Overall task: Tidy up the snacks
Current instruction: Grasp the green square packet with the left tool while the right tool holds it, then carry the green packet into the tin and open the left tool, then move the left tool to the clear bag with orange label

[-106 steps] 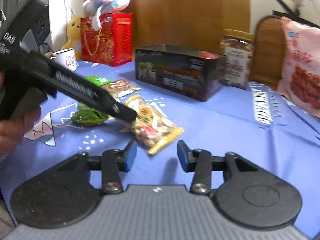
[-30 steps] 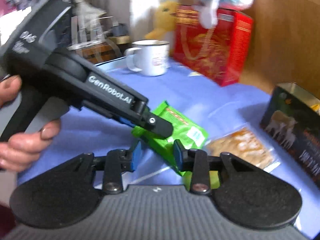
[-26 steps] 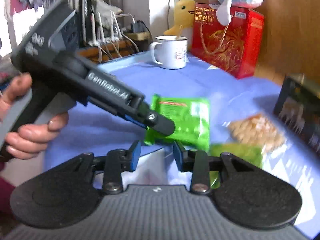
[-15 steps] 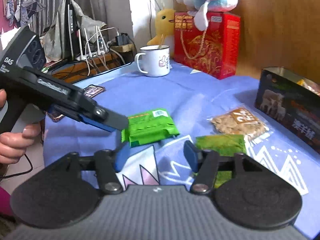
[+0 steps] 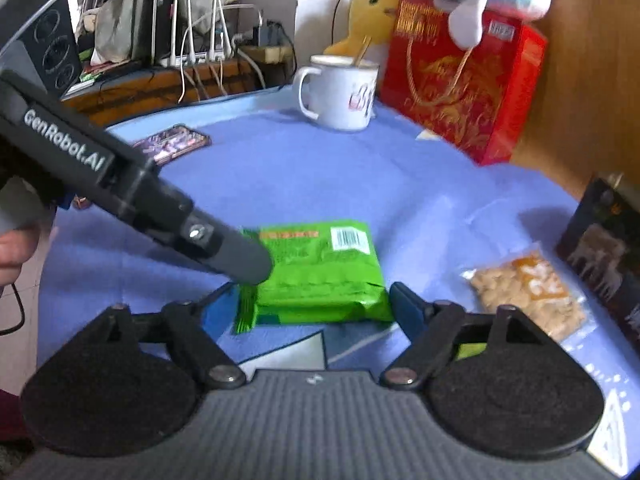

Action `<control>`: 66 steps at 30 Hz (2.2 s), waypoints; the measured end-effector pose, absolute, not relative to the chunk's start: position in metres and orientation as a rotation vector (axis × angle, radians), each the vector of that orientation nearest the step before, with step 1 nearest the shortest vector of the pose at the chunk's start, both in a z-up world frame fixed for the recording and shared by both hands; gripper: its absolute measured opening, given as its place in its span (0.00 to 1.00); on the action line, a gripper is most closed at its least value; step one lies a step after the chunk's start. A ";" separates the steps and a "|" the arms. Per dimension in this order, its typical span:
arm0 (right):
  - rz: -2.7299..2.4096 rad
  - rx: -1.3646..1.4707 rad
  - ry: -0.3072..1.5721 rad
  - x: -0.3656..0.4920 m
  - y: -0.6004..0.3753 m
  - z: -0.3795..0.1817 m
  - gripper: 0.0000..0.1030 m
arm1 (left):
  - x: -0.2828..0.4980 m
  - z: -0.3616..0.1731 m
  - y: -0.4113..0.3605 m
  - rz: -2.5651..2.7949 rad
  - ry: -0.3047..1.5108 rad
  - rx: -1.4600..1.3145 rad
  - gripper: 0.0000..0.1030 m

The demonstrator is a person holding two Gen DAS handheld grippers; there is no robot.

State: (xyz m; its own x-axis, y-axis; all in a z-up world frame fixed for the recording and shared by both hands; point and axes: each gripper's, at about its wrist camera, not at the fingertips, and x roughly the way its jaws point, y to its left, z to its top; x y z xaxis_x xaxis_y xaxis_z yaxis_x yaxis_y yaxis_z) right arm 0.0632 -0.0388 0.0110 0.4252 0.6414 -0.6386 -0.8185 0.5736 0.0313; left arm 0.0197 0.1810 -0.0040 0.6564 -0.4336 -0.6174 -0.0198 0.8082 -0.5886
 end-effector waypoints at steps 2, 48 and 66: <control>0.927 -0.289 0.651 0.062 -0.043 0.014 0.60 | 0.023 -0.004 0.176 -0.259 0.840 -0.582 0.28; 0.232 0.034 0.302 0.143 -0.242 0.056 0.64 | 0.239 0.084 -0.038 -0.586 0.686 -0.175 0.47; 0.559 0.537 0.871 0.191 -0.222 -0.008 0.35 | 0.182 -0.006 0.108 -0.506 0.911 -0.557 0.53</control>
